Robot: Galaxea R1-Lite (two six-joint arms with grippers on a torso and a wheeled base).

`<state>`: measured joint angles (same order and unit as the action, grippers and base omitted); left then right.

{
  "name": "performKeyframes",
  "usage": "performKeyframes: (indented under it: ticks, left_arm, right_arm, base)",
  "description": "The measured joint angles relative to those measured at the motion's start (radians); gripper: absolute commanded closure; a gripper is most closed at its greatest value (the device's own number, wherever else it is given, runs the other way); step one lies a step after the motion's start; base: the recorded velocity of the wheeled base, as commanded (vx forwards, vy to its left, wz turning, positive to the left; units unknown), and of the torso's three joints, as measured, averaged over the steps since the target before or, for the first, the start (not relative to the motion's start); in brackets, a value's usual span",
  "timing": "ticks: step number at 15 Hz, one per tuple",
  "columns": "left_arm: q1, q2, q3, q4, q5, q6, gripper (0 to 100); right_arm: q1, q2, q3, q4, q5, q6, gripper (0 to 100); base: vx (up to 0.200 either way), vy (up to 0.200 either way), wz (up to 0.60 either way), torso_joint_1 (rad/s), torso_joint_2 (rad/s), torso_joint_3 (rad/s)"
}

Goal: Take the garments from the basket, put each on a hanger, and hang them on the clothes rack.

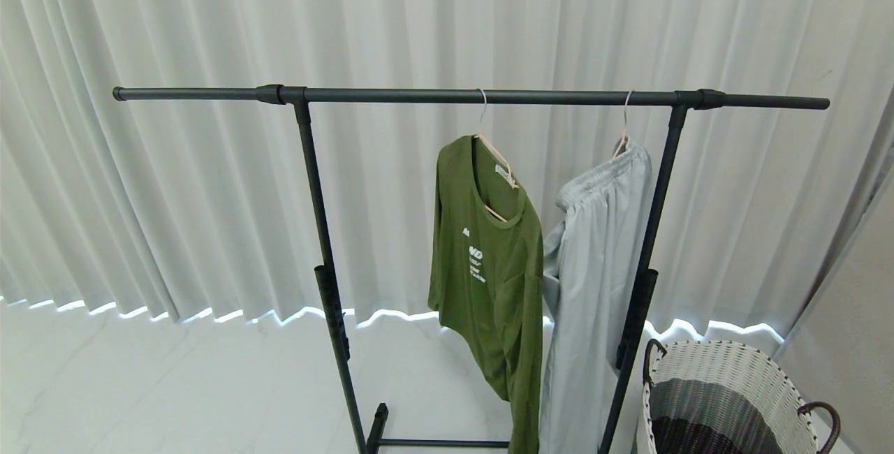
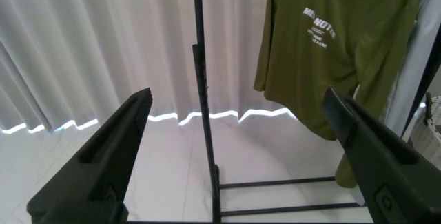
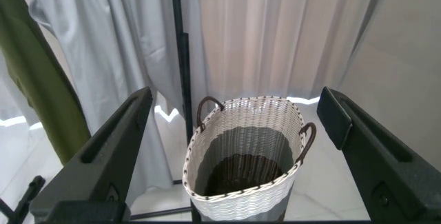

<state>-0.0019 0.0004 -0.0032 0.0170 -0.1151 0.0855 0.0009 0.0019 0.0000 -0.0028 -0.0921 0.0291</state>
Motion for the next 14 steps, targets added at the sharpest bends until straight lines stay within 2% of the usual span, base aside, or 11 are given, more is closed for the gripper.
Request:
performKeyframes:
  ticks: [14]
  left_arm:
    - [0.0, 0.0, 0.0, 0.0, 0.0, 0.0, 0]
  right_arm:
    - [0.0, 0.0, 0.0, 0.0, 0.0, -0.001, 0]
  base:
    - [0.0, 0.0, 0.0, 0.0, 0.0, 0.0]
